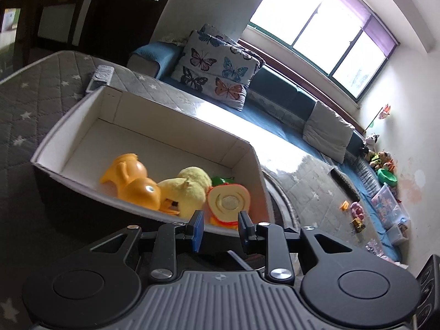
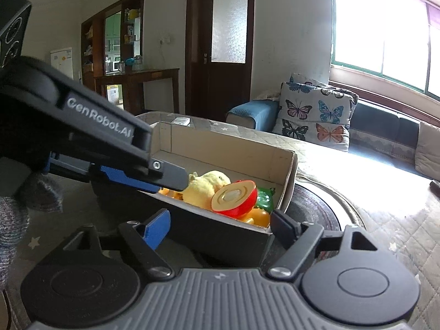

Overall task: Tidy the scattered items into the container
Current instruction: 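Withdraw the left tool up and away from the box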

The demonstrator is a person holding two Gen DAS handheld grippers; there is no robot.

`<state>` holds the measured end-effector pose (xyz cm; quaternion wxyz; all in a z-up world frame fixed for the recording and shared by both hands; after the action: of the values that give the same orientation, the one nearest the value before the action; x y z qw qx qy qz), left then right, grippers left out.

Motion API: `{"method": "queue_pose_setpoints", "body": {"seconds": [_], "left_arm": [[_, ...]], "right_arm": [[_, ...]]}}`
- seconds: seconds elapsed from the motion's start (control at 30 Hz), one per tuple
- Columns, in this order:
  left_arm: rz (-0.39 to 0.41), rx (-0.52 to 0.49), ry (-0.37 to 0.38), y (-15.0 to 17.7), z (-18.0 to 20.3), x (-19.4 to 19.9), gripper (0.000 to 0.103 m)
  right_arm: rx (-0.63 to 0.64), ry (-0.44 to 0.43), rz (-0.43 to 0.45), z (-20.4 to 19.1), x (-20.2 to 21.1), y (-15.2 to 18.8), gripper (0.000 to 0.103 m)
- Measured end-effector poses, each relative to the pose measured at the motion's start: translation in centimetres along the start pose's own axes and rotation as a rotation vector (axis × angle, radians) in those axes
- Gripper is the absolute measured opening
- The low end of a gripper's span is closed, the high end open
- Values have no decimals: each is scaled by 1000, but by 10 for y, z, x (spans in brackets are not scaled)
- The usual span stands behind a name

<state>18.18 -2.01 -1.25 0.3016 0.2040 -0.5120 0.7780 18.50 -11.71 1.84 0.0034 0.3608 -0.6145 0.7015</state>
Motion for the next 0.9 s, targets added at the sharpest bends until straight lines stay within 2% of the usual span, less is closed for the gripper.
{"method": "queue_pose_setpoints", "body": {"seconds": [0.17, 0.33, 0.5, 0.9], "left_arm": [[24, -36, -40, 8, -9, 13, 31], [37, -55, -70, 17, -19, 22, 31], [37, -82, -106, 27, -26, 28, 31], [25, -124, -165, 46, -38, 36, 31]], "right_arm": [[-9, -3, 2, -8, 5, 8, 88], [-7, 7, 2, -12, 8, 13, 98], [-16, 18, -1, -15, 10, 18, 103], [-31, 25, -16, -25, 13, 33, 103]]}}
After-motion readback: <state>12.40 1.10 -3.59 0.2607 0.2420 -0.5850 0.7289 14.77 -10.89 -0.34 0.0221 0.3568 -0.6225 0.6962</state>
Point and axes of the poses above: each gripper's, at about its wrist camera, not at the fingertips, and x roughly against the way its jaws point, z to its right, y to its underside, the point moved 9 cm from there along -x, roughly the way its jaws point, and after that the axes turned 4 degrees about -y, right-handed, at the moved point
